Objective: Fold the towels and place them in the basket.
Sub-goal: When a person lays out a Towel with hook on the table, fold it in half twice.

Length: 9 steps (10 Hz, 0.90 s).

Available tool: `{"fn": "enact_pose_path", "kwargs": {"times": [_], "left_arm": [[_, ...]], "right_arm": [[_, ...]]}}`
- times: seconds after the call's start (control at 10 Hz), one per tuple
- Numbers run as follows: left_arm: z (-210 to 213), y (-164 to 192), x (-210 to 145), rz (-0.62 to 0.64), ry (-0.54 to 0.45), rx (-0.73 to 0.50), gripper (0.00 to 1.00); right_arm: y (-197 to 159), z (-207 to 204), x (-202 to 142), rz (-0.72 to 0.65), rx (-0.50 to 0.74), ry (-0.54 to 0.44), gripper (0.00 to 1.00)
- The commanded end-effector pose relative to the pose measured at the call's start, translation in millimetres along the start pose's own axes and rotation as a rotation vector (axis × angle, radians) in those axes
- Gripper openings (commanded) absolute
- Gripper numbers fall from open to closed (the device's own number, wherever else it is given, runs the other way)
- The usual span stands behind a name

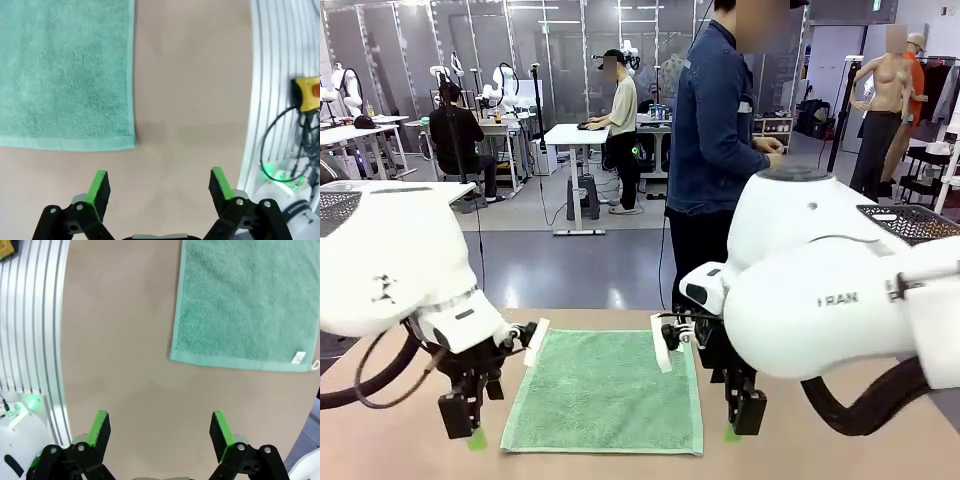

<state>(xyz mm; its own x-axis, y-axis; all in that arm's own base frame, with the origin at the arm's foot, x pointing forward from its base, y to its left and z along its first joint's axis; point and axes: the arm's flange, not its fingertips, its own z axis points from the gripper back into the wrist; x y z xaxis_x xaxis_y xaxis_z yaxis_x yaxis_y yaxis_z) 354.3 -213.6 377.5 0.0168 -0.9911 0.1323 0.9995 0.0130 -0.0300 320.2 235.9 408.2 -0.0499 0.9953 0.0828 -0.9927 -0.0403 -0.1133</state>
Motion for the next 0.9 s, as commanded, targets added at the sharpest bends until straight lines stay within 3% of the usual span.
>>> {"fn": "enact_pose_path", "kwargs": {"times": [0.0,0.3,0.6,0.8], "left_arm": [[-23.3,15.5,4.7,0.006,0.008,0.027,1.0],[-45.2,23.9,11.4,0.03,0.042,0.014,1.0],[-41.5,26.1,11.0,0.051,0.041,0.033,1.0],[-46.1,22.1,7.3,0.018,0.031,-0.002,1.0]], "right_arm": [[-16.9,-28.5,2.1,0.023,-0.021,0.002,1.0],[-29.5,-53.4,7.7,0.077,0.006,0.01,1.0],[-38.1,-59.0,9.9,0.02,0.02,0.008,1.0],[-27.1,-60.2,7.9,0.051,0.025,0.015,1.0]]}}
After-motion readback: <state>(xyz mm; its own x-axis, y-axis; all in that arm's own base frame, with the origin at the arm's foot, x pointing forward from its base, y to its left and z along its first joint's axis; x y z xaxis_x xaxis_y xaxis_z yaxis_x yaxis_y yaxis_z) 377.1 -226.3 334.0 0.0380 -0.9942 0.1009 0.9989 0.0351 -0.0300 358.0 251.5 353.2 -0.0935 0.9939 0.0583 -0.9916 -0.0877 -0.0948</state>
